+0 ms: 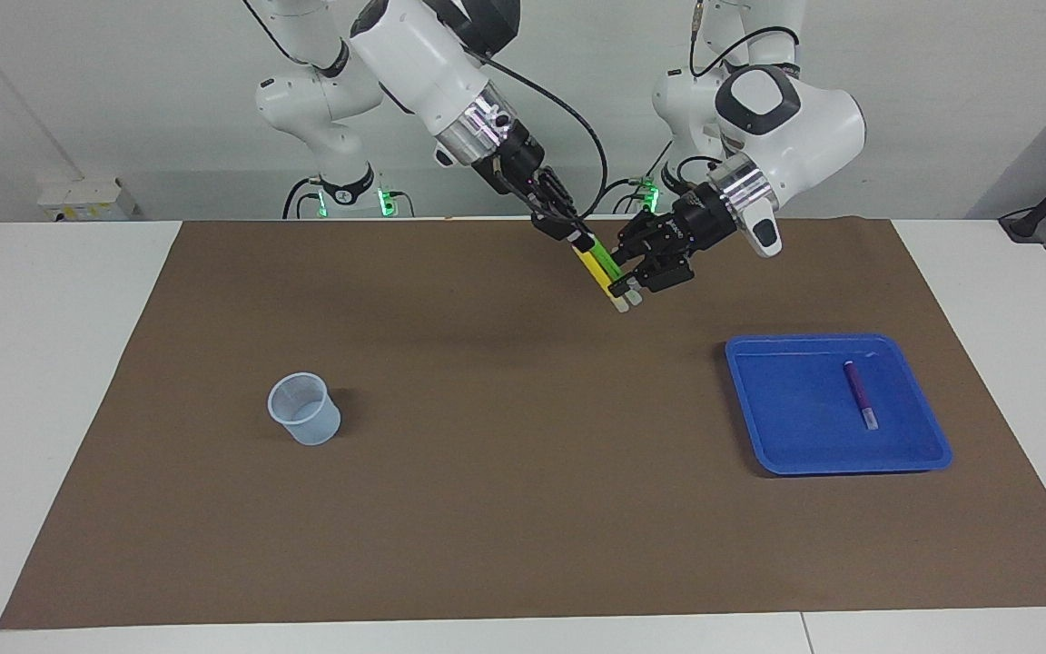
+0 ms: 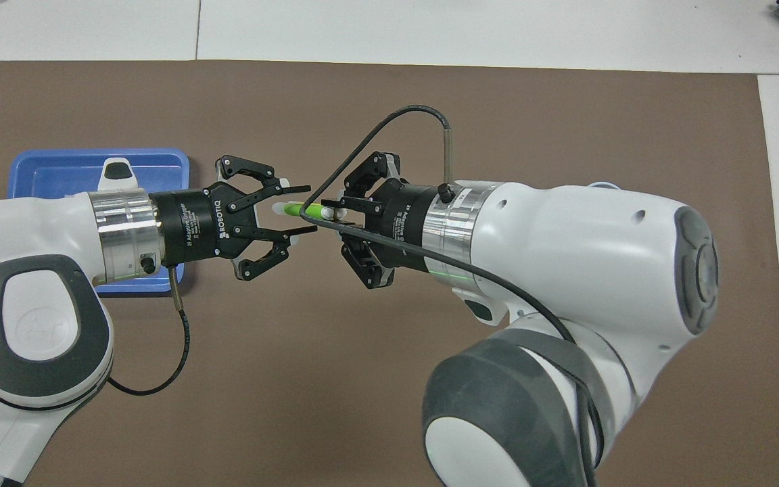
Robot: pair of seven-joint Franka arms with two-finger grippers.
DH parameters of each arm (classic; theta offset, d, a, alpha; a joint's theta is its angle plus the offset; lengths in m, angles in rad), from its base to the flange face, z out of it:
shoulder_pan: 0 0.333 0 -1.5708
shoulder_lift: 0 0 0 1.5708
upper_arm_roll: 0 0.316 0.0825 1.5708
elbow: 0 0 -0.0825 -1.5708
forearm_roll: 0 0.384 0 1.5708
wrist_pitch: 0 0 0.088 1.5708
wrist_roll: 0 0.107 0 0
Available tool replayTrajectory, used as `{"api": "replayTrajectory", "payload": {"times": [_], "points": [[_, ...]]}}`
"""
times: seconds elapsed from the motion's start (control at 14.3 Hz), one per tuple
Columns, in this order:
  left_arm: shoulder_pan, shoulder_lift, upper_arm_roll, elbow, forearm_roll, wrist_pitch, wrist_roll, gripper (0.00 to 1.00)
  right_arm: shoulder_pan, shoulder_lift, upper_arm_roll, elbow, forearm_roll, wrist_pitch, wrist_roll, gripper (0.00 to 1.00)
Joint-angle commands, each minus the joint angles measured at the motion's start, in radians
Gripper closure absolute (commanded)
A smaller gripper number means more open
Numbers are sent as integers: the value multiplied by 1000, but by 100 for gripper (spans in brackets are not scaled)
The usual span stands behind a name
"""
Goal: Right arm passes pens to left for tray arrangement
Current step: 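Bring the pen to the left gripper while the left gripper reaches it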
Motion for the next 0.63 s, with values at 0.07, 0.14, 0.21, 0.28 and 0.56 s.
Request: {"api": "replayTrajectory", "payload": {"times": [0.07,0.14,0.21,0.28,0.56], "points": [[-11,-30,5,-33,-21,21,-2,54,2,13,2,14,0,22,2,100],[-9,-30,3,-33,-21,24,-2,55,2,13,2,14,0,22,2,100],[-9,-30,3,-33,-21,26,1,58,2,13,2,14,0,22,0,100],[-11,-30,3,-33,-21,26,1,70,2,13,2,14,0,22,0,100],[-14,-30,3,-33,-21,43,-2,100,0,13,2,13,0,23,-2,100]]}}
